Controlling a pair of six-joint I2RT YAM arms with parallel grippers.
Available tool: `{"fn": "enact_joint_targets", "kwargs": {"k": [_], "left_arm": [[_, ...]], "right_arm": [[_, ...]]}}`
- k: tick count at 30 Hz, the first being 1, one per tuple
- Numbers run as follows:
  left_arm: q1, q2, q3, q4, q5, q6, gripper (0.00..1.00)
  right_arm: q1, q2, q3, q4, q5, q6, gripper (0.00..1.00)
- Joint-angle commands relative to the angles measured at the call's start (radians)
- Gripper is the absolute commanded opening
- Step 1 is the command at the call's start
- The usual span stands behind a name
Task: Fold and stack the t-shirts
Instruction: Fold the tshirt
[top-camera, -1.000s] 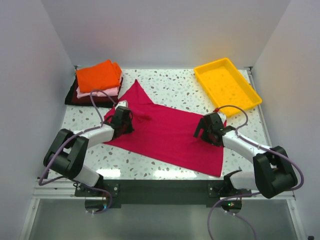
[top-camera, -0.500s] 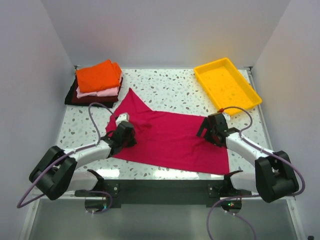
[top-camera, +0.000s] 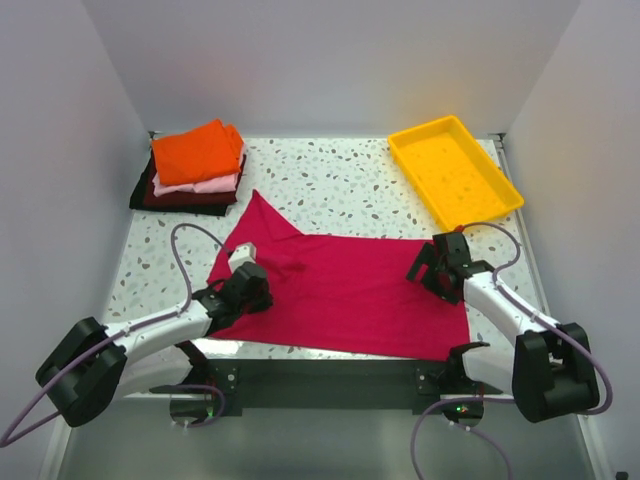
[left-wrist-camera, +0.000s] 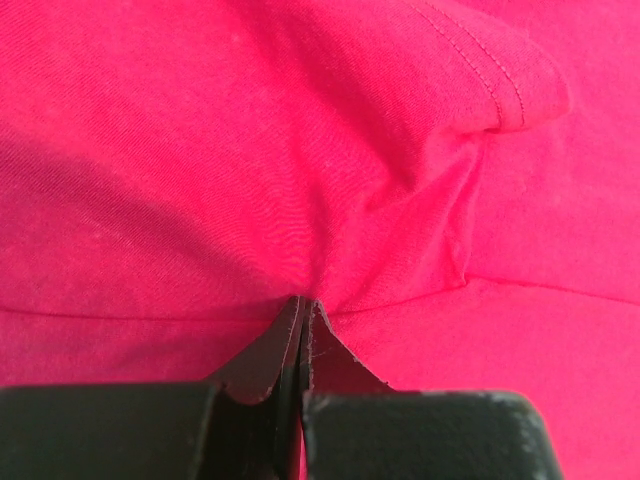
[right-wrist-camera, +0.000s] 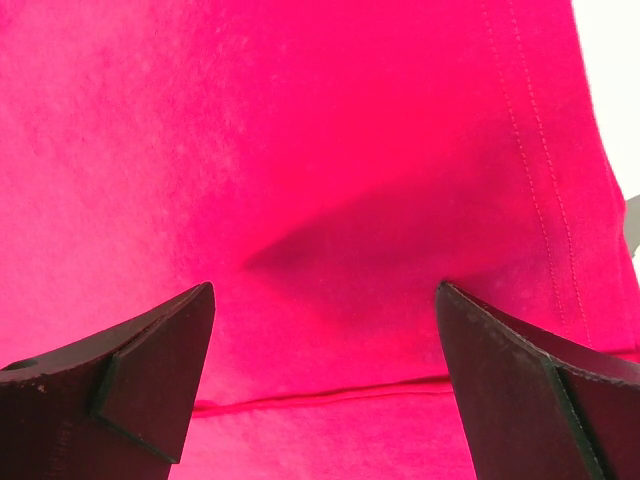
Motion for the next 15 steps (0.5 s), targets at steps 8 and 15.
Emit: {"fn": "enact_joint_targets", "kwargs": {"k": [8, 15], "left_arm": [[-0.118, -0.046, -0.015, -0.179, -0.047, -0.117, 0.00], [-0.178, -0.060, 0.006, -0.222, -0.058, -0.168, 0.00]], "right_arm": [[-0.109, 0.045, -0.007, -0.011, -0.062, -0.087, 0.95], [-0.127, 0.080, 0.025, -0.005, -0.048, -0.110, 0.95]]}}
